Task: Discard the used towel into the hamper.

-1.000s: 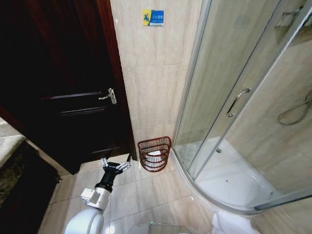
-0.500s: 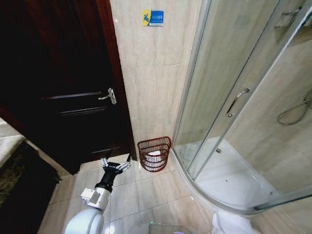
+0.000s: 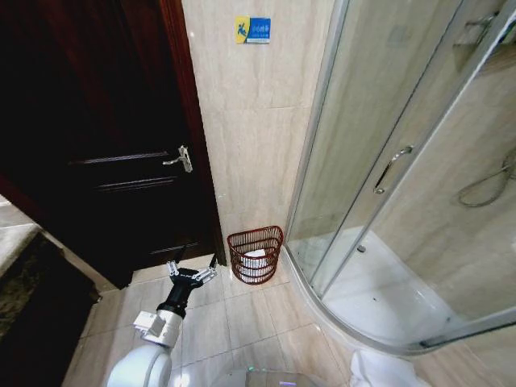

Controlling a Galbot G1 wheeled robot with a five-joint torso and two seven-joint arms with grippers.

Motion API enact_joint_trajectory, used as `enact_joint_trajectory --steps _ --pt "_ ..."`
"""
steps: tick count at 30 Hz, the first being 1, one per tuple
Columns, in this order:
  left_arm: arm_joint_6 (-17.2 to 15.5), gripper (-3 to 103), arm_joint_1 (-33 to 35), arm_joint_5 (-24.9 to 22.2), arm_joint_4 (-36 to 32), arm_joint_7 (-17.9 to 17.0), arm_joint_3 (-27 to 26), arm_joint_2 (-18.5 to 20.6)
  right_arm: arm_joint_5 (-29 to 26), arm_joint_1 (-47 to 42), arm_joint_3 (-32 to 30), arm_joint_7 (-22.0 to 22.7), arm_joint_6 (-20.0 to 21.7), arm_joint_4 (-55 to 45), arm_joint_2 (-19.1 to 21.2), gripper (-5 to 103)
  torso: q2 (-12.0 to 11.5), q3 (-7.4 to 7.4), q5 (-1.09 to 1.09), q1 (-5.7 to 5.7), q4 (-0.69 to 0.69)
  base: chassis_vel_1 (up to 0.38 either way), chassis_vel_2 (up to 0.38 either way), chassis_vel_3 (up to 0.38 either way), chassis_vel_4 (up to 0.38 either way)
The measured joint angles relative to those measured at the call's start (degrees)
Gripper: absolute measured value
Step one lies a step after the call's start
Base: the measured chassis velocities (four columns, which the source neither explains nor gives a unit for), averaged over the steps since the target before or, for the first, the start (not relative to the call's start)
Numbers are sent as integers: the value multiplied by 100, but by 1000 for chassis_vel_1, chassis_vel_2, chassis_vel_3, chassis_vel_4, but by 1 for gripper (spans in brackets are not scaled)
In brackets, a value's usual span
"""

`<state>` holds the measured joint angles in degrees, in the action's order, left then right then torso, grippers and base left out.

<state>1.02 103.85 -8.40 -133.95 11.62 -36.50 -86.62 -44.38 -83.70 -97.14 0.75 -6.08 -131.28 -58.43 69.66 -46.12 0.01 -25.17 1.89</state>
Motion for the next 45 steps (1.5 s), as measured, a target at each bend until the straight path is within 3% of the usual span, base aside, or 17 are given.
enact_joint_trajectory --steps 7,12,29,45 --pt "0 100 0 0 0 0 0 -1 376 -13 451 49 -251 -107 -452 12 0 0 -4 0 1 0 0 0 0" --pt "0 100 0 0 0 0 0 -1 1004 73 872 -26 -655 106 -634 12 0 0 0 0 2 0 0 0 0" --pt "0 100 0 0 0 0 1 -1 1527 14 1375 -328 -1353 630 -1034 12 -1 0 -3 0 1 0 0 0 0" --pt "0 100 0 0 0 0 0 -1 2246 -72 2019 -379 -2203 900 -1710 12 -1 0 -2 0 1 0 0 0 0"
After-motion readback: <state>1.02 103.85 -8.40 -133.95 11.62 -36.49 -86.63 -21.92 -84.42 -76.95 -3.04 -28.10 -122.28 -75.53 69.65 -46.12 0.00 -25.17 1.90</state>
